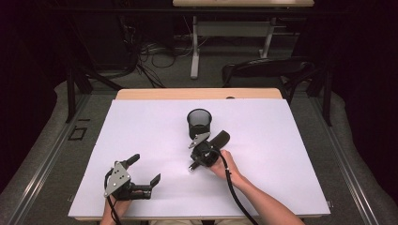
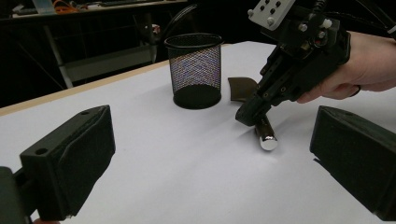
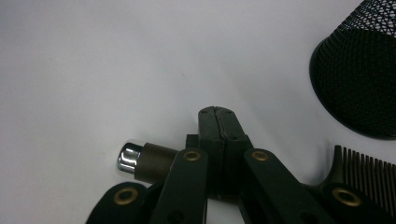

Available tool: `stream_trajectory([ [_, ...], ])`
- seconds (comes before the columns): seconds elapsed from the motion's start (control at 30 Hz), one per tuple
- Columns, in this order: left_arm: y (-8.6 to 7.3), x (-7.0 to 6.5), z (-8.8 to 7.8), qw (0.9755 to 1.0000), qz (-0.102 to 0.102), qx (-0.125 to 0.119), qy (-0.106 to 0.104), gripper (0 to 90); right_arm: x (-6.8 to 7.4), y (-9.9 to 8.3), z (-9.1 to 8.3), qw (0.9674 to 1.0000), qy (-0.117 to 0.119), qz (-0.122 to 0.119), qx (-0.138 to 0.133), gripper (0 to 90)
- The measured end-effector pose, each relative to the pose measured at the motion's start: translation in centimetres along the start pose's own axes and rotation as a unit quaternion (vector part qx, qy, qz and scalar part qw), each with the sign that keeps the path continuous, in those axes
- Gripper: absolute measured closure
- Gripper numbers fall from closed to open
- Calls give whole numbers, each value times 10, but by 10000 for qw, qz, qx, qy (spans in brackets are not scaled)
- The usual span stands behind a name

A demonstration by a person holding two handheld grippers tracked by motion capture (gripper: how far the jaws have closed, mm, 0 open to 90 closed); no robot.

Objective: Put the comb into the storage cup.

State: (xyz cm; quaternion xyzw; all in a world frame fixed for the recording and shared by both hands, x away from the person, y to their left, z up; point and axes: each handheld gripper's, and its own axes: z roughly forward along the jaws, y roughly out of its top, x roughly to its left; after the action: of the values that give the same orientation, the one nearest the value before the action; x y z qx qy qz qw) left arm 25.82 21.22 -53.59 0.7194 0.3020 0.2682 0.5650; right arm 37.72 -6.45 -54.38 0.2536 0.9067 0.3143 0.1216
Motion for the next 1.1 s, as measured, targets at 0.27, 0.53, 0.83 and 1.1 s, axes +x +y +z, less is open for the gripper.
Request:
stream_trajectory([
  [0.27,0,0,0,10000,2,-6,-9,2,2,-2,-1,9999,27,-15,122,900],
  [0.53,0,1,0,10000,-2,-12,-1,2,1,-5,-3,9997,59,-16,224,900],
  [0.83,0,0,0,10000,-15,-14,1,2,1,-8,-6,9993,98,-68,352,900],
  [1.1,0,0,0,10000,-26,-17,4,2,0,-11,-10,9989,117,-92,445,900],
])
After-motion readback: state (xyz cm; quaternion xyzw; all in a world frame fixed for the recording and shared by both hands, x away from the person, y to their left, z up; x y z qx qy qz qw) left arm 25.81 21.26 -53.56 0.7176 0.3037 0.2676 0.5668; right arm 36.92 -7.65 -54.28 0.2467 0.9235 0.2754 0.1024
